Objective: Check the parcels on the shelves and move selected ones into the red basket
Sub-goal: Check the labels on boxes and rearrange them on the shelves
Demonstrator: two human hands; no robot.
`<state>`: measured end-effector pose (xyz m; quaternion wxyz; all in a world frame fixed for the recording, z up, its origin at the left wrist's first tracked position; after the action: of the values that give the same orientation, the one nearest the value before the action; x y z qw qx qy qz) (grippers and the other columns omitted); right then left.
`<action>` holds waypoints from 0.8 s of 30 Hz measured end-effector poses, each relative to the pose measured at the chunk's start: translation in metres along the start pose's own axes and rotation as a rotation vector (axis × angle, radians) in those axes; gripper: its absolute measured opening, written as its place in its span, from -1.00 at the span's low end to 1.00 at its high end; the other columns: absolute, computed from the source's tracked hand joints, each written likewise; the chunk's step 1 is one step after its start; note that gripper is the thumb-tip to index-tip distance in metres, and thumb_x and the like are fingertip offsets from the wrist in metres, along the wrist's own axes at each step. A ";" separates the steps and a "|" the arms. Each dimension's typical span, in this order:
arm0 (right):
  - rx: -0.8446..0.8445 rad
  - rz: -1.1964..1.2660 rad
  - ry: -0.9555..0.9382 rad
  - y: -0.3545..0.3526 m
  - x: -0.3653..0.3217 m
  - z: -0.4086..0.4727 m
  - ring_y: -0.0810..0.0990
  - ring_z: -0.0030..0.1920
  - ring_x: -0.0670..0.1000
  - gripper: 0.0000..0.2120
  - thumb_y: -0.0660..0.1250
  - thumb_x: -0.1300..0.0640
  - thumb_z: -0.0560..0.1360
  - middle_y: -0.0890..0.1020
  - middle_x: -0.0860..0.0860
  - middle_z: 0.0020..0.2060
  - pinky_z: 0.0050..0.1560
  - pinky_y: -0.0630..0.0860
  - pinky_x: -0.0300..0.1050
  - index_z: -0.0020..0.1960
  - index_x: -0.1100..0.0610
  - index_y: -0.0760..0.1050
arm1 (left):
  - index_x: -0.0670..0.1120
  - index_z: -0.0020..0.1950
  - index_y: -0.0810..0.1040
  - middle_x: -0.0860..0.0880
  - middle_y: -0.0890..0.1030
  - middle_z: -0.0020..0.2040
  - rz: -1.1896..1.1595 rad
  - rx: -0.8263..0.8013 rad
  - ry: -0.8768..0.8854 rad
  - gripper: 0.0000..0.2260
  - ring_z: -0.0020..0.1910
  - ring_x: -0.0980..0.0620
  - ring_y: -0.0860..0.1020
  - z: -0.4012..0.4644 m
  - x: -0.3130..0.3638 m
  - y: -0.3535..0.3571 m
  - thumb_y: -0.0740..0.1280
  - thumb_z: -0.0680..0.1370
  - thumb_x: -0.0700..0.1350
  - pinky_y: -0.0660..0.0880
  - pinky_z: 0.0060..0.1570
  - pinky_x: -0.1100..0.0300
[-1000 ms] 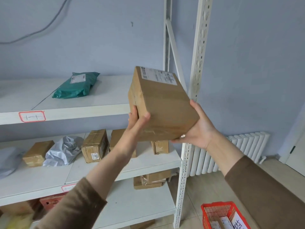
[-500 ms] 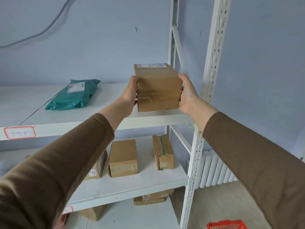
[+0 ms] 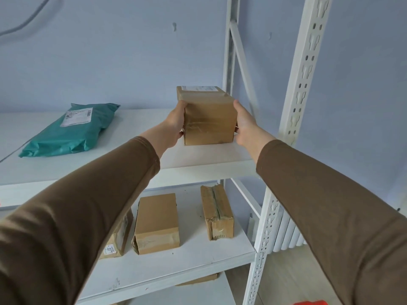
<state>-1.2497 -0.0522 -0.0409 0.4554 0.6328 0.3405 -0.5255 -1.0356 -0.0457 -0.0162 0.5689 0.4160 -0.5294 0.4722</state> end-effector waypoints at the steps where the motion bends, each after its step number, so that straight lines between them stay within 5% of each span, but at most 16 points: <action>1: 0.000 -0.008 0.001 0.000 0.001 0.001 0.43 0.50 0.09 -0.12 0.33 -0.49 0.37 0.47 0.00 0.51 0.54 0.31 0.22 0.56 -0.06 0.38 | 0.03 0.40 0.49 0.00 0.59 0.35 0.005 0.002 -0.002 -0.58 0.33 -0.02 0.56 0.001 -0.002 0.000 0.15 0.67 0.22 0.43 0.46 0.01; 5: -0.009 -0.108 -0.031 0.004 -0.001 -0.025 0.29 0.59 0.07 -0.19 0.19 -0.43 0.55 0.30 -0.02 0.61 0.60 0.18 0.16 0.66 -0.02 0.18 | 0.04 0.70 0.15 0.08 0.27 0.64 0.052 0.045 0.018 -0.33 0.61 0.00 0.25 -0.011 -0.001 -0.001 0.10 0.67 0.34 0.09 0.62 -0.05; 7: 0.063 -0.199 -0.203 -0.003 -0.015 -0.052 0.21 0.62 0.06 -0.25 0.18 -0.30 0.63 0.20 -0.02 0.65 0.54 0.18 0.08 0.69 0.00 0.06 | 0.16 0.73 -0.05 0.11 0.07 0.72 0.059 0.100 0.123 -0.30 0.69 0.00 0.09 -0.029 0.010 -0.003 0.09 0.66 0.37 0.00 0.61 -0.09; 11: 0.099 -0.365 -0.764 -0.013 -0.026 -0.143 0.24 0.56 -0.05 -0.48 0.24 -0.07 0.67 0.35 -0.06 0.53 0.48 0.22 -0.16 0.58 0.02 0.25 | 0.08 0.73 0.04 0.12 0.11 0.71 0.123 0.156 0.558 -0.41 0.67 0.13 0.11 -0.103 0.033 0.008 0.12 0.74 0.19 0.12 0.53 0.25; 15: 0.060 -0.488 -1.082 -0.034 0.021 -0.214 0.38 0.47 0.06 -0.62 0.24 0.14 0.68 0.43 -0.03 0.40 0.49 0.31 -0.03 0.47 0.22 0.37 | -0.12 0.69 0.17 -0.01 0.23 0.68 0.309 0.018 0.806 -0.49 0.67 0.08 0.17 -0.167 -0.015 0.042 0.16 0.76 -0.02 0.15 0.65 0.00; 20: 0.057 -0.525 -0.963 -0.085 0.107 -0.204 0.47 0.38 0.05 -0.73 0.22 0.19 0.69 0.50 -0.02 0.31 0.42 0.41 0.02 0.38 0.19 0.44 | -0.17 0.55 0.36 -0.07 0.47 0.48 0.456 -0.098 0.769 -0.59 0.50 -0.02 0.43 -0.186 -0.123 0.063 0.19 0.72 -0.07 0.38 0.48 -0.12; 24: 0.068 -0.564 -0.730 -0.118 0.171 -0.161 0.54 0.26 -0.03 -0.76 0.19 0.11 0.69 0.57 0.00 0.21 0.35 0.49 0.06 0.31 0.15 0.47 | -0.10 0.46 0.45 0.01 0.55 0.38 0.422 -0.058 0.460 -0.64 0.41 0.06 0.50 -0.144 -0.210 0.055 0.17 0.73 0.05 0.44 0.44 -0.06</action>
<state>-1.2633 0.1318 -0.2283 0.3638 0.3034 0.2993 -0.8283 -1.0583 0.0855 -0.2399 0.5747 0.1626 -0.4748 0.6464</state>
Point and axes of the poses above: each hand's wrist, its own z-axis towards the middle knuckle, its own y-axis out of the palm, x = y × z, the point moved 9 cm from there along z, towards the middle knuckle
